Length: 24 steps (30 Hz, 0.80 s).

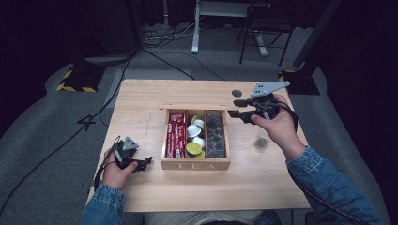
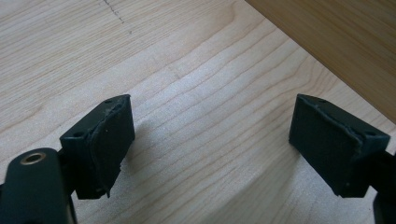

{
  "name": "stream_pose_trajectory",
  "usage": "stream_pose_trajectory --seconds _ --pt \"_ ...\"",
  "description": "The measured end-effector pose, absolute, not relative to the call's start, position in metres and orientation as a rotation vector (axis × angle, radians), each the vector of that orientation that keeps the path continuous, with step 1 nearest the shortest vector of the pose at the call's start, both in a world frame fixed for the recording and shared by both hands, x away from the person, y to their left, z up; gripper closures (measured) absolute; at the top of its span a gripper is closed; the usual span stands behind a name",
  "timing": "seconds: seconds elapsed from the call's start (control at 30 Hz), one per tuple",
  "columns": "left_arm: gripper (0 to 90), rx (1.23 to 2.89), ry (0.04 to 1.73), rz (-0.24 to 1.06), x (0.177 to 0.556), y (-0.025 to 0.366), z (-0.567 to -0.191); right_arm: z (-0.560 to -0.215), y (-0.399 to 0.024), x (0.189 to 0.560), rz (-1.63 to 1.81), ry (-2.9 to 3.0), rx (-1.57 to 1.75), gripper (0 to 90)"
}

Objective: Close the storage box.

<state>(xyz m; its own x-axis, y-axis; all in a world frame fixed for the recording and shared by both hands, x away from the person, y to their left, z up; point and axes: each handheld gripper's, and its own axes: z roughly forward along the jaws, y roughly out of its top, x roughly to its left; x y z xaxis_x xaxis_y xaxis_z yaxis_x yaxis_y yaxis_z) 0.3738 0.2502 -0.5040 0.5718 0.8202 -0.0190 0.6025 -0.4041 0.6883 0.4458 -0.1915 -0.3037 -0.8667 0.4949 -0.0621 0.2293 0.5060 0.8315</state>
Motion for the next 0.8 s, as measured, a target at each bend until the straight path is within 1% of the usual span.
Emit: stream_pose_trajectory --seconds 0.23,0.53,0.8 --pt "14.6 2.144 1.133 0.428 0.374 0.25 -0.504 -0.316 -0.191 0.43 1.245 2.452 0.561 52.2" --pt "14.6 2.145 1.132 0.427 0.374 0.25 -0.504 -0.334 -0.191 0.412 1.216 2.477 0.558 48.4" --pt "14.6 2.143 1.133 0.425 0.374 0.25 -0.504 -0.351 -0.189 0.398 1.16 2.476 0.531 47.4"
